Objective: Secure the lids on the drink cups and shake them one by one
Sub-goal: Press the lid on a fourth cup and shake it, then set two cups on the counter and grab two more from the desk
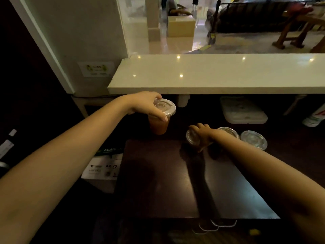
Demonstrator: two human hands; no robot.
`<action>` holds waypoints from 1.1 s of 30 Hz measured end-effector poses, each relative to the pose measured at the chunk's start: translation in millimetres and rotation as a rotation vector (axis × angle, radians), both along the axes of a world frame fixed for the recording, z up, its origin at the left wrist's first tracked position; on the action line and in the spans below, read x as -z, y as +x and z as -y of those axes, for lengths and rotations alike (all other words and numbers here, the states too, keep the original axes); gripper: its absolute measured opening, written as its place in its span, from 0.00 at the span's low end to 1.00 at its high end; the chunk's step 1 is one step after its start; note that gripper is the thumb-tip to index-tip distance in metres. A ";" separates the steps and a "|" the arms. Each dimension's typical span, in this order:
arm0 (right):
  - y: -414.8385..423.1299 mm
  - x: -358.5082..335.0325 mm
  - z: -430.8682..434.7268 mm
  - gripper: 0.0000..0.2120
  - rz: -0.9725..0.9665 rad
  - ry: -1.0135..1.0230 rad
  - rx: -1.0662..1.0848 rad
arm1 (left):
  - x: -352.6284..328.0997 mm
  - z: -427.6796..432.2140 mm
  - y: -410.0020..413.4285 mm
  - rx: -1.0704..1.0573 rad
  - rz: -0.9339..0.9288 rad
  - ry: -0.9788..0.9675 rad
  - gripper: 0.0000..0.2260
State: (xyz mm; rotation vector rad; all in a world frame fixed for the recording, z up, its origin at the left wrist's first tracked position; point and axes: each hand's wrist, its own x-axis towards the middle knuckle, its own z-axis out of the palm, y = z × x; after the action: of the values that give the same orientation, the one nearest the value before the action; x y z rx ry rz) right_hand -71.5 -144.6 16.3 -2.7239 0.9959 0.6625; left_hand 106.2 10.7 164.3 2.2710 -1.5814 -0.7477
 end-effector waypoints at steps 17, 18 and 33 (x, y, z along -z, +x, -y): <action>41.4 -197.1 35.6 0.40 0.006 0.425 -0.225 | -71.7 37.4 19.6 -0.058 0.134 0.114 0.38; 46.9 -214.3 40.5 0.41 0.005 0.448 -0.219 | -80.5 40.5 26.6 -0.067 0.113 0.117 0.38; 133.8 -242.7 107.0 0.40 0.258 0.216 0.023 | -75.1 119.0 122.5 -0.192 0.024 0.010 0.40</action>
State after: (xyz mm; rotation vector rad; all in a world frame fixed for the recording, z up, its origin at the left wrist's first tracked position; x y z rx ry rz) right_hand 62.4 -251.5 259.0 -2.5233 0.8408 0.3763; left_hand 228.8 -108.3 239.3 2.4045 -1.3475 -0.6814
